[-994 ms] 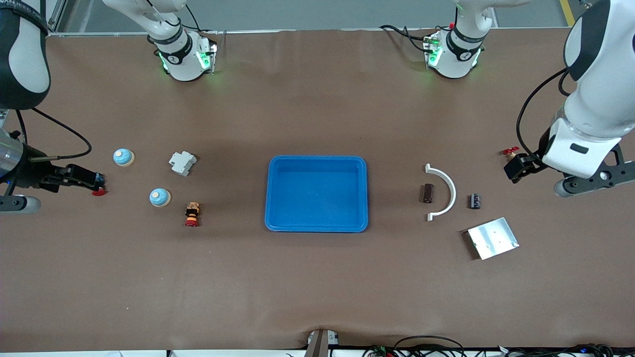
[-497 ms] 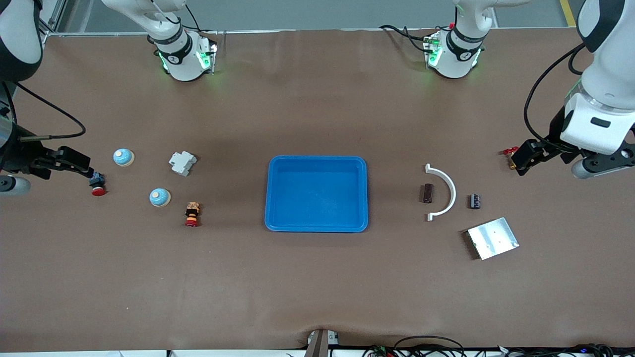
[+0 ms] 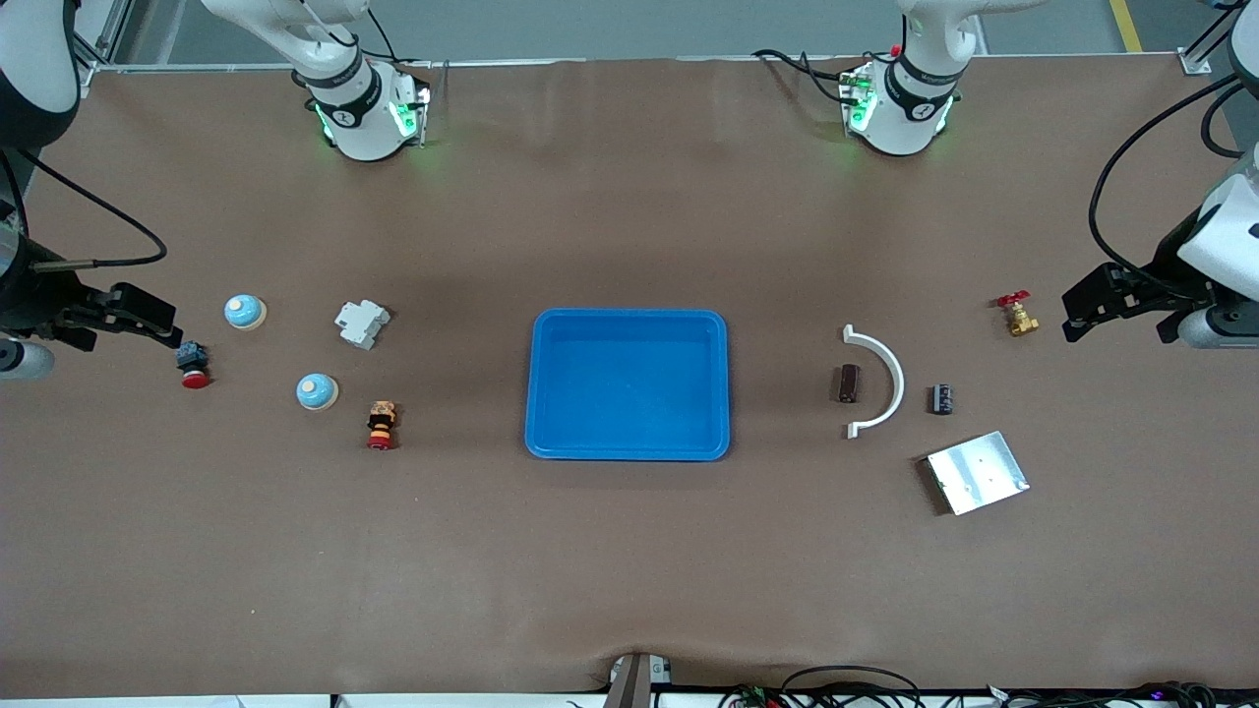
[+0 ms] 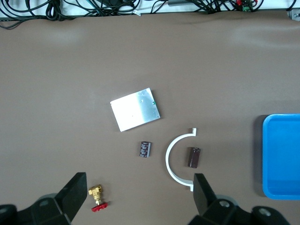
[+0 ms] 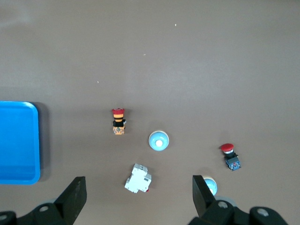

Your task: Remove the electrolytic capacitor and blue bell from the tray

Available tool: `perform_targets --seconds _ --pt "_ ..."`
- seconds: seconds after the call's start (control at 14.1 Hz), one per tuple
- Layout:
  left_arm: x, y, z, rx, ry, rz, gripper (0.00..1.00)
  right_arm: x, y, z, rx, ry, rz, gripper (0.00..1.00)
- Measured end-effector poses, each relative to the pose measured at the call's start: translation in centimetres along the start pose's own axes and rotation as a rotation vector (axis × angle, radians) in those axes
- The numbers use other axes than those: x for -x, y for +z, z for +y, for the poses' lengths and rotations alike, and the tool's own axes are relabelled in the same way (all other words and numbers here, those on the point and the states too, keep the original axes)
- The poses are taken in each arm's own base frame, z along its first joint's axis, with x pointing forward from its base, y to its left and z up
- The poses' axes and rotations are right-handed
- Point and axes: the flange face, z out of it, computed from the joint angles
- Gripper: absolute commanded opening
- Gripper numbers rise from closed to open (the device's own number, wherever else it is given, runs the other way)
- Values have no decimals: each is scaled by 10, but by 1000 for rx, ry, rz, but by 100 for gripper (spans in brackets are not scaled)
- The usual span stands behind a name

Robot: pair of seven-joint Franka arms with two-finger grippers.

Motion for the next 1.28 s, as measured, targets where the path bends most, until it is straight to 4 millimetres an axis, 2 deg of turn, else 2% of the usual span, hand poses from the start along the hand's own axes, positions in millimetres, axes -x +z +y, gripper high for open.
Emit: perform_targets --seconds 0.5,0.92,1.28 --pt "0 0 1 -8 -34 3 100 6 -5 3 1 5 -13 100" --pt "-1 -5 0 -8 -56 13 100 8 -5 19 4 33 -22 100" --pt "-2 -5 -12 -12 -49 14 100 9 -5 21 4 37 -31 100"
